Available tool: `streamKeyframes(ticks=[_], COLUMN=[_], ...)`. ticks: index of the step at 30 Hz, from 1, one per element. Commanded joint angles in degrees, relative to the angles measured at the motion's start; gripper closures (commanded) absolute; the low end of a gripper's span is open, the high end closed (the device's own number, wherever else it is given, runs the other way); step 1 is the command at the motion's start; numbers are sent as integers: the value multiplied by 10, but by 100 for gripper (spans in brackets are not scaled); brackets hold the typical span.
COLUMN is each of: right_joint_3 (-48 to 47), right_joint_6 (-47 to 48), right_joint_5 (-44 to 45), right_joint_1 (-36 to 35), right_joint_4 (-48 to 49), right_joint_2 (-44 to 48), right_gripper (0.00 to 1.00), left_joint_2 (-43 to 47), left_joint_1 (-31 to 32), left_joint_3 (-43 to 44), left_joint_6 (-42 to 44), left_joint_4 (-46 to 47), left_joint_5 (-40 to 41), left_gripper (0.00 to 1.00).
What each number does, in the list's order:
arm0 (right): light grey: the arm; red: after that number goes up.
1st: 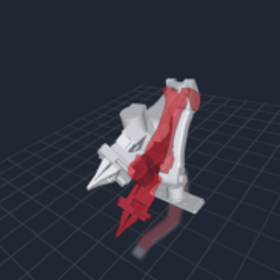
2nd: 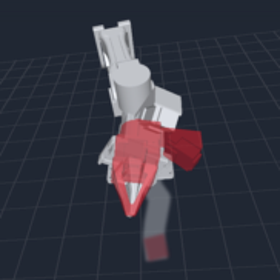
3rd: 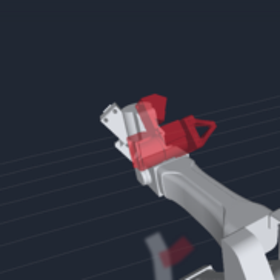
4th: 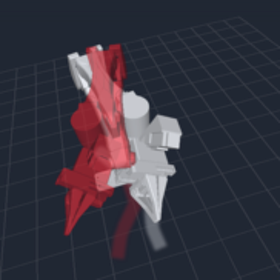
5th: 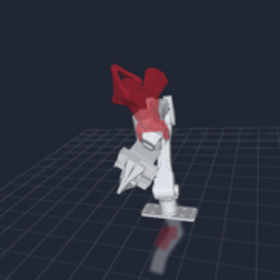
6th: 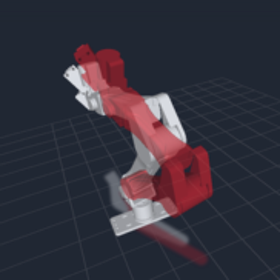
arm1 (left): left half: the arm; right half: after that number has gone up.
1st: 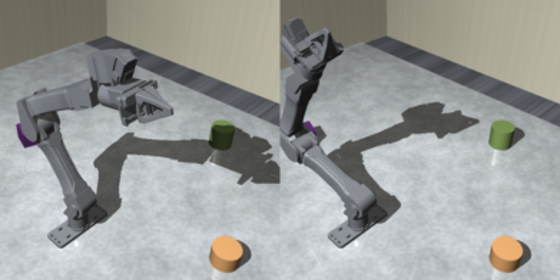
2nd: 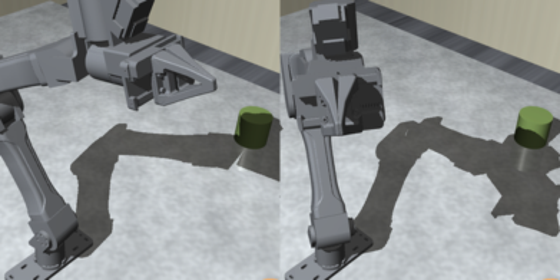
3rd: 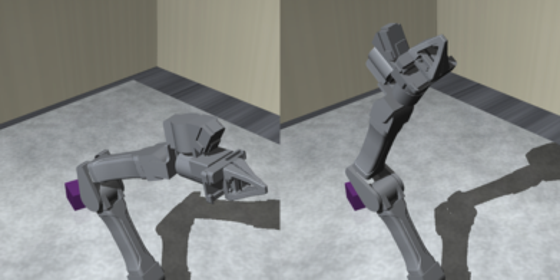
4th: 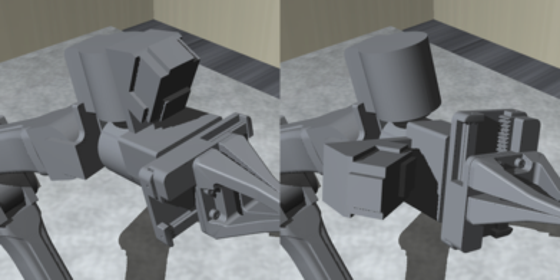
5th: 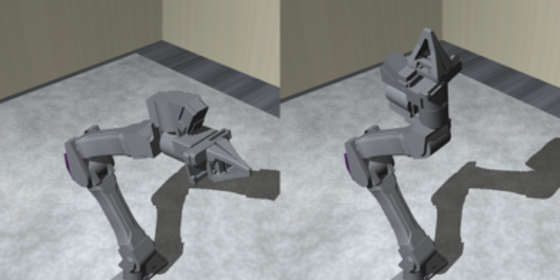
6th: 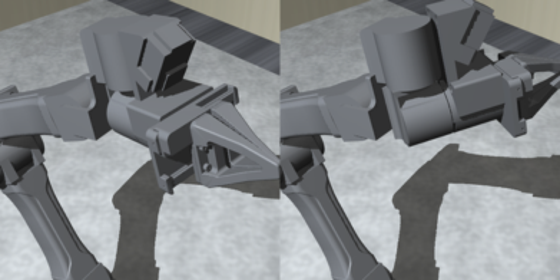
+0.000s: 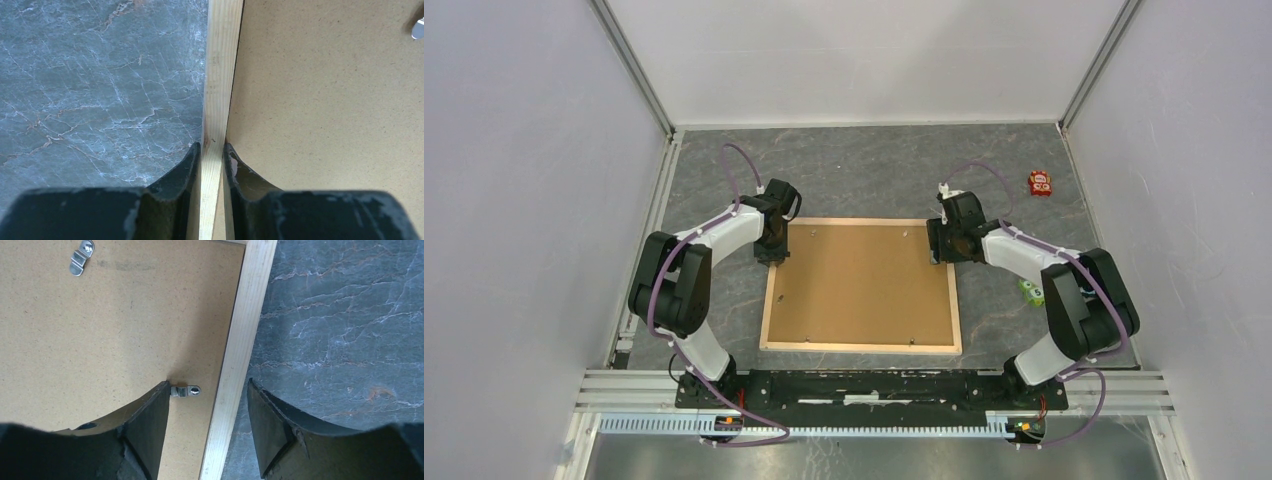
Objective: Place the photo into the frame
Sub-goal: Install the photo frame at the center of the board.
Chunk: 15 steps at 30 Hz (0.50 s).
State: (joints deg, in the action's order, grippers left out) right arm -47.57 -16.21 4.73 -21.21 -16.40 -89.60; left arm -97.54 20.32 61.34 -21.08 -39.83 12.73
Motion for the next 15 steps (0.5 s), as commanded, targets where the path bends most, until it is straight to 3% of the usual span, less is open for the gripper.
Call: streamKeyframes(ticks=[1,5,15], right_joint_3=[-16,-19,13], right_joint_6=[16,19,62], right_joint_5=[42,42,67], right_joint_1=[-2,-3,-3], right_joint_4=[-55,-65,-113], right_joint_2=[-28,-20,30], right_gripper=[38,48,51], left_joint_2=[6,10,14], left_joint_1=[-2,-2,-1], left_joint_3=[13,10,8], left_joint_6=[-2,-2,-11], left_joint_4=[24,22,20], left_joint_5=[-23,-18,8], left_gripper=[98,98,98])
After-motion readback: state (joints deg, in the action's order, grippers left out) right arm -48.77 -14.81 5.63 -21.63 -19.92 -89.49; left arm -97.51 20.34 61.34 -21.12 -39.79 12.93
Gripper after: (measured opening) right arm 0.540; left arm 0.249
